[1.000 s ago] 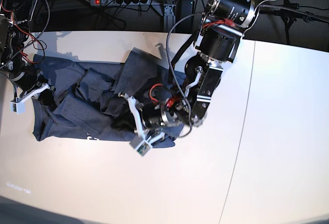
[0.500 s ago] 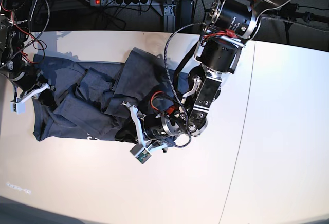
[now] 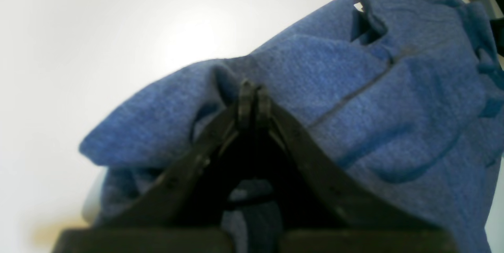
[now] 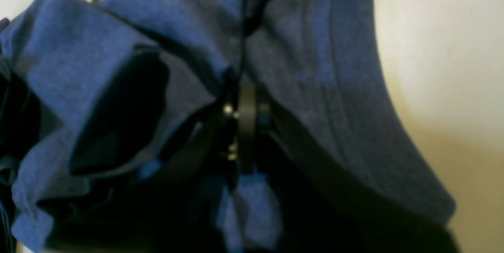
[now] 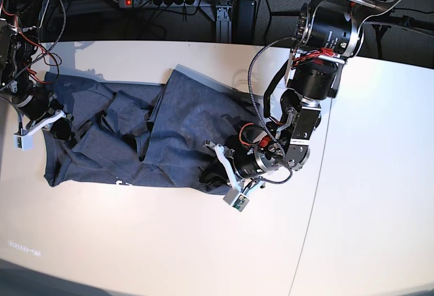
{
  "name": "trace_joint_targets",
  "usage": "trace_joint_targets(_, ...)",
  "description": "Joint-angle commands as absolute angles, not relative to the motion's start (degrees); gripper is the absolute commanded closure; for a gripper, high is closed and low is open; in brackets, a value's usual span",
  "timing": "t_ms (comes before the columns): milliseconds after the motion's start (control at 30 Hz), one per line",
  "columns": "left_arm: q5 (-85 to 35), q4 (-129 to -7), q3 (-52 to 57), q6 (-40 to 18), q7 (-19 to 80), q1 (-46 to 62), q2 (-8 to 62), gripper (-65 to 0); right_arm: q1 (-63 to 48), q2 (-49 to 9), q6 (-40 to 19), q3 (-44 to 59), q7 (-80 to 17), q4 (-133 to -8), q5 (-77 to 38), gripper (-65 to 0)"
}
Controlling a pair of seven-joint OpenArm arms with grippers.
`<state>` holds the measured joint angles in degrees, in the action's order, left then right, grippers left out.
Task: Fold the T-shirt properly
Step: 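Regrasp the folded shirt end with the left gripper and press it down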
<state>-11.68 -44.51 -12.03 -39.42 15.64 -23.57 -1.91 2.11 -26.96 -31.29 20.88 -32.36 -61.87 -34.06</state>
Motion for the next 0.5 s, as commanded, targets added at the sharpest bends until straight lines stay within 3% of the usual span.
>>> trace_joint_targets(0,-13.0,-45.2,-12.0,-40.0,16.1,-25.2,-2.0,0.0,2.2,-27.7,-31.3,21.0,-34.7,-61.9,-32.0,0.0)
trace_joint_targets(333,-32.4,-58.9,-12.0,-40.0,39.2,-25.3,-2.0,0.0,2.2,-27.9,-31.3,21.0,-34.3,-63.0,-36.1,0.0)
trace_joint_targets(467,-35.8,-62.5,-12.0,-40.0,41.4,-24.2,-2.0,0.0,2.2,-27.9,-31.3,21.0,-34.3,-66.3,-36.5,0.0)
